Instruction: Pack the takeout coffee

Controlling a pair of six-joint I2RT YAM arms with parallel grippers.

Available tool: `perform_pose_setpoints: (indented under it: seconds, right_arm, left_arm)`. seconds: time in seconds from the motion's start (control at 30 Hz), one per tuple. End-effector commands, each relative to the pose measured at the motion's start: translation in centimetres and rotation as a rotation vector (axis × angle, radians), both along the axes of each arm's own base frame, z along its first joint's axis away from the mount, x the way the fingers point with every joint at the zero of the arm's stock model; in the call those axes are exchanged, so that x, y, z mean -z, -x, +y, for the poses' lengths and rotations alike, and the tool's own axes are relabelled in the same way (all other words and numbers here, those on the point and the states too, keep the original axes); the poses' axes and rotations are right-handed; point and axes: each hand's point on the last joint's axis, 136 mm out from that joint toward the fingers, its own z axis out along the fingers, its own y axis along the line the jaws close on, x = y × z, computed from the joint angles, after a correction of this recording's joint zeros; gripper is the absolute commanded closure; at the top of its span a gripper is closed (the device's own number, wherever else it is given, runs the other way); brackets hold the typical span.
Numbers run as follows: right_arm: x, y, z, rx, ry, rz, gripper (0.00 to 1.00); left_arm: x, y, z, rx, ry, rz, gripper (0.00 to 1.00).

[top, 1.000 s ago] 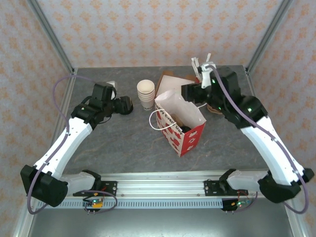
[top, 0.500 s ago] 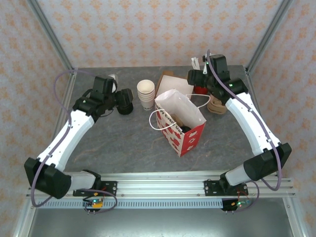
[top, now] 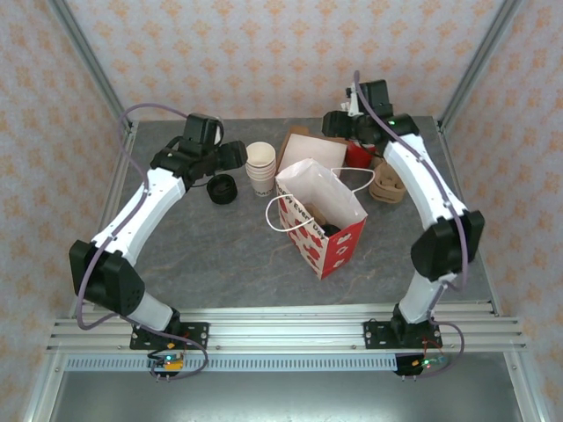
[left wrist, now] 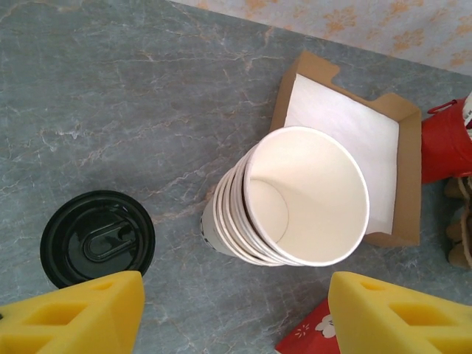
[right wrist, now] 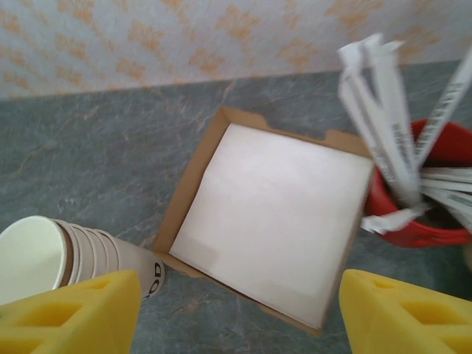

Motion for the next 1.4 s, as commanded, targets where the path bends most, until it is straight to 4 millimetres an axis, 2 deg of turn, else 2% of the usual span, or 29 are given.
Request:
perform_pose_setpoints:
  seconds: [0.0, 0.13, 0.27, 0.4, 0.7, 0.9, 1.1, 1.37]
  right_arm:
    - [2.1, -1.1, 2.3, -0.104, -0.003, 0.062, 0.32]
    - [5.2, -2.7, 4.5, -0.173, 0.018, 0.111, 0.38]
    - [8.3, -3.9, 5.4, -0.206, 0.031, 0.174, 0.41]
    - [10.4, -4.4, 6.7, -0.257, 0.039, 0.209, 0.42]
    - [15.8, -5.4, 7.6, -0.300, 0.087, 0.275, 0.41]
    - [18.1, -6.0, 8.2, -0.319, 0.108, 0.291, 0.38]
    - [20.1, -6.2, 7.7, -0.316, 0.168, 0.307, 0.35]
    - [20.5, -6.5, 6.7, -0.295, 0.230, 0.302, 0.31]
  left_arm:
    - [-1.5, 0.9, 0.6, 0.004, -0.003, -0.061, 0.32]
    - [-1.5, 1.8, 0.9, 0.007, -0.009, -0.066, 0.32]
    - [-1.6, 2.2, 1.1, 0.004, -0.014, -0.070, 0.32]
    - [-2.0, 2.5, 1.2, 0.002, -0.017, -0.082, 0.32]
    - [-1.9, 2.9, 1.5, 0.006, -0.030, -0.087, 0.32]
    - [-2.1, 3.3, 1.5, 0.010, -0.028, -0.099, 0.32]
    - [-1.9, 3.5, 1.4, 0.019, -0.016, -0.102, 0.32]
    - [-1.5, 3.4, 1.1, 0.028, -0.009, -0.098, 0.32]
